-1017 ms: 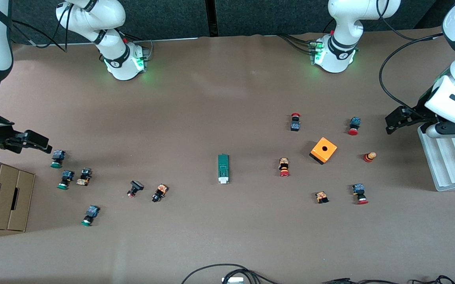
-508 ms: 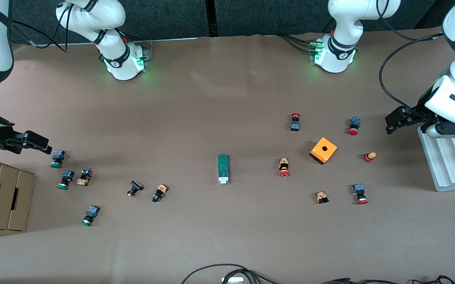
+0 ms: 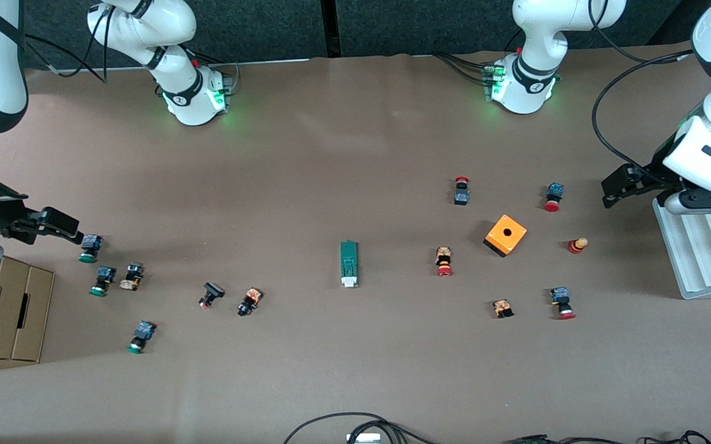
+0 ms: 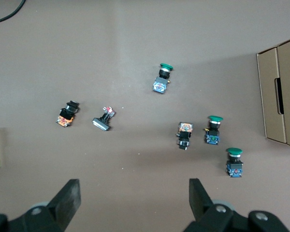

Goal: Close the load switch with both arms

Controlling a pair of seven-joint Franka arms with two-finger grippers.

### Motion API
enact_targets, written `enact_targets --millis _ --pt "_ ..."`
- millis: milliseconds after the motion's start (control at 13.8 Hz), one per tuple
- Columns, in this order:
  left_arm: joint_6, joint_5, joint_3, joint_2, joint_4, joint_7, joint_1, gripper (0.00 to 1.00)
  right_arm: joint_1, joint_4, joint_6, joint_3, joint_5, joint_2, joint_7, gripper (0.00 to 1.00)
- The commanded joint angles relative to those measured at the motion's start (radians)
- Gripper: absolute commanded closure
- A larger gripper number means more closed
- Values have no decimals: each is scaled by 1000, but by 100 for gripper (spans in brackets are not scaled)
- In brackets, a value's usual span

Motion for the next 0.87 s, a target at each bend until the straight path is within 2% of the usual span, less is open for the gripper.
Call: enact_targets --millis 0,799 --pt "-27 11 -2 13 33 2 -5 0 4 -20 7 -5 -8 -13 1 0" --pt "-28 10 1 13 35 3 -2 0 15 -18 0 -3 -11 -7 0 0"
